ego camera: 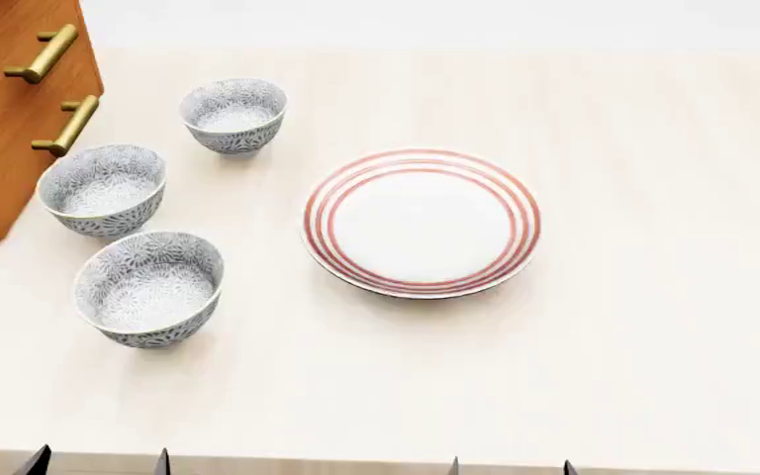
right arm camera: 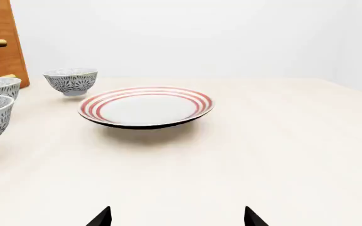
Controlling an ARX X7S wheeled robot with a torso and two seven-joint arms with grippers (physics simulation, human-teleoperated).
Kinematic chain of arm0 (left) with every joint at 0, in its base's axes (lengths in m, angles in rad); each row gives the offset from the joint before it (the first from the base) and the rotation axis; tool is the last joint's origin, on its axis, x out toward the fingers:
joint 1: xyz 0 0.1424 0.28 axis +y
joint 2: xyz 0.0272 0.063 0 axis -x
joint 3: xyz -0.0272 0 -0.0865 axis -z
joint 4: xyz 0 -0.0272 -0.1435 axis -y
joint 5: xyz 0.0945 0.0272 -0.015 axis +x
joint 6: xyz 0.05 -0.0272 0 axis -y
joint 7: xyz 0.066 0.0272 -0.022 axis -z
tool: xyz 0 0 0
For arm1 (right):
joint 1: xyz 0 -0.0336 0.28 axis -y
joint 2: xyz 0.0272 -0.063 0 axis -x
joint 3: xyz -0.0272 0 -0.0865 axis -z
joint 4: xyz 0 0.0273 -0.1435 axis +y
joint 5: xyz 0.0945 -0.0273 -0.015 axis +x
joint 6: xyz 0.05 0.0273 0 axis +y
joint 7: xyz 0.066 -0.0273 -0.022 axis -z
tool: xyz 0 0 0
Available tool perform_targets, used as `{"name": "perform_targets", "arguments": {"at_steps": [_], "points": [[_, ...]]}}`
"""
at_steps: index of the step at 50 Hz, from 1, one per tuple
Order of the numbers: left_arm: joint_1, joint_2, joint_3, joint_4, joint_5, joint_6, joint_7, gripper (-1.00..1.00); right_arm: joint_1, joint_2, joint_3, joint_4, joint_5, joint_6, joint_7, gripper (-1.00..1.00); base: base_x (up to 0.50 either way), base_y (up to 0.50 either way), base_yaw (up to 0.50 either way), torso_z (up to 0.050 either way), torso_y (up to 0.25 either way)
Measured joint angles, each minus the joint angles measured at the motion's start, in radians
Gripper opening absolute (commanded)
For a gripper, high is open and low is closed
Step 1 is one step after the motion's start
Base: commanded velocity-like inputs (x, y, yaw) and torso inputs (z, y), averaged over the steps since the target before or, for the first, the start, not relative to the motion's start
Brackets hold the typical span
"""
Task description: Put the bowl at the front on the plate.
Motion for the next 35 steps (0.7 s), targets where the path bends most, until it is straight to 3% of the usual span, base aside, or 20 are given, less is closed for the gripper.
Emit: {"name": "perform_targets", "arguments": {"at_steps": [22, 35], "points": [[-0.010, -0.053, 0.067, 0.020, -0.015, -0.080, -0.081, 1.00, -0.015, 0.036, -0.019, -0.041, 0.113, 0.027, 0.050, 1.00, 0.00, 0.00, 0.00, 0.000, 0.000], [-0.021, -0.075, 0.090, 0.204, -0.015, -0.261, -0.115, 1.00, -0.022, 0.081, -0.031, -0.280, 0.189, 0.242, 0.114, 1.00, 0.00, 0.00, 0.00, 0.000, 0.000]]}}
